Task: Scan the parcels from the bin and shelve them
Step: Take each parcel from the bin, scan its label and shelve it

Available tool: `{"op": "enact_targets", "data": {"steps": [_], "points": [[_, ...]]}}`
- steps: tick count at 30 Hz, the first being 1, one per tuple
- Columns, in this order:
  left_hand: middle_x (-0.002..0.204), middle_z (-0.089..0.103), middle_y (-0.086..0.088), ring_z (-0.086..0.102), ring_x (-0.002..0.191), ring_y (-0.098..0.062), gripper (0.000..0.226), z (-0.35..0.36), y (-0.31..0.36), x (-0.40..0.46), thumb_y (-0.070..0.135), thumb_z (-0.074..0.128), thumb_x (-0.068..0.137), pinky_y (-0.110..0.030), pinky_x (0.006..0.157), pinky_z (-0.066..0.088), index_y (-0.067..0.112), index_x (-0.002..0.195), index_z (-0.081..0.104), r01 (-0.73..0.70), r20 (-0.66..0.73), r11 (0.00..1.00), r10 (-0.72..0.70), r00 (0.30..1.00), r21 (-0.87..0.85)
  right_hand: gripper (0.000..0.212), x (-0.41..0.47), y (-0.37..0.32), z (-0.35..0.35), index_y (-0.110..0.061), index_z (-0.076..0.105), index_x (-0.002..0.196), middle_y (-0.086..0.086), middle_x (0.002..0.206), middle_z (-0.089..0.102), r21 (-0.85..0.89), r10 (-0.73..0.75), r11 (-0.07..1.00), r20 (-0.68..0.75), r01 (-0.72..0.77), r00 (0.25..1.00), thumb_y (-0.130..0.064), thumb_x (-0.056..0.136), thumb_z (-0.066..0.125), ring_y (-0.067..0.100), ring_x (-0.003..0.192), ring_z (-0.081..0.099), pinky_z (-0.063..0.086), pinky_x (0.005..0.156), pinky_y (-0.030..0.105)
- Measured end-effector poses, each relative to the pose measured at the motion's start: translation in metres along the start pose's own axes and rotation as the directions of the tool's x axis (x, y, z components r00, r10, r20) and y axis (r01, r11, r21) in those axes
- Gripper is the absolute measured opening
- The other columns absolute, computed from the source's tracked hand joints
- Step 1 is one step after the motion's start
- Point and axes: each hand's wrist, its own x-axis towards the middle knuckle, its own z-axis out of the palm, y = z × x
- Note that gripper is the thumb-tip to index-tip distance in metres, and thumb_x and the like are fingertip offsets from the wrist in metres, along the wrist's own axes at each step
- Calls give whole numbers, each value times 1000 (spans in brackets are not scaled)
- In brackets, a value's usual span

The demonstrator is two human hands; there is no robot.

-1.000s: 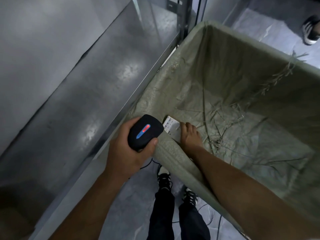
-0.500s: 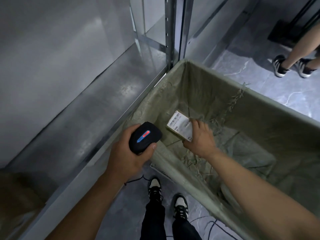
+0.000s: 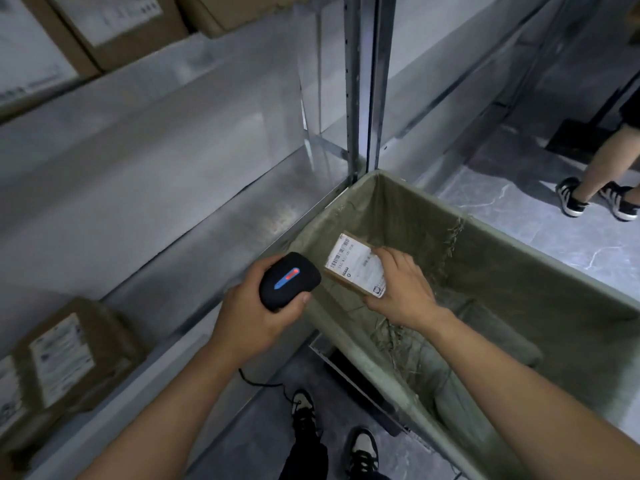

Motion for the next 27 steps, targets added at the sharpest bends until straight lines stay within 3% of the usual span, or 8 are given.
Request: {"op": "enact_targets", "data": {"steps": [8,11,15,18,23,25,27], "points": [[103,64,33,61,89,20,63,-55,0,-41,41,88,75,3,74,40,46,126,52,19,-99,987,-3,995,162,95,-6,-61,-20,-22,32,150,1,144,43,-10,-195,981,46,195,980,-51,71,76,26,131,40,38,107,40],[102,66,29,65,88,10,67,-77,-7,-56,46,89,74,0,75,42,39,132,54,23,-116,977,1,993,211,95,-5,-85,-27,-25,31,149,-1,143,43,-31,-289,956,44,290,956,-52,70,77,24,131,41,38,108,39],[109,71,18,70,93,-3,72,-104,-21,-77,48,87,74,-7,78,49,40,136,51,-7,-106,965,36,994,263,97,-8,-116,-40,-25,29,152,0,148,41,-67,-389,918,48,391,920,-52,72,76,22,133,38,36,110,40],[112,71,16,71,94,-8,74,-124,-34,-99,54,85,74,-23,80,58,39,137,50,-15,-95,951,47,994,308,95,-15,-139,-45,-26,29,152,1,148,41,-92,-447,887,71,452,892,-53,73,75,23,135,38,36,112,41],[111,74,9,73,90,-17,77,-154,-50,-138,70,69,70,-34,75,61,40,137,46,-59,-113,912,114,987,405,98,-22,-178,-36,-27,26,154,0,156,34,-142,-548,808,179,572,817,-50,74,78,22,142,33,30,117,40],[110,74,9,73,90,-18,73,-164,-55,-152,66,69,71,-32,74,60,39,135,46,-93,-101,897,151,983,432,100,-26,-191,-30,-28,25,154,1,158,32,-153,-565,785,218,600,796,-47,72,79,23,143,32,29,118,39],[110,74,11,71,90,-13,72,-175,-60,-166,63,70,72,-18,74,54,37,135,48,-113,-94,879,176,980,464,99,-31,-202,-24,-28,26,154,1,158,32,-158,-594,756,243,636,767,-45,72,79,23,142,33,32,117,40]]}}
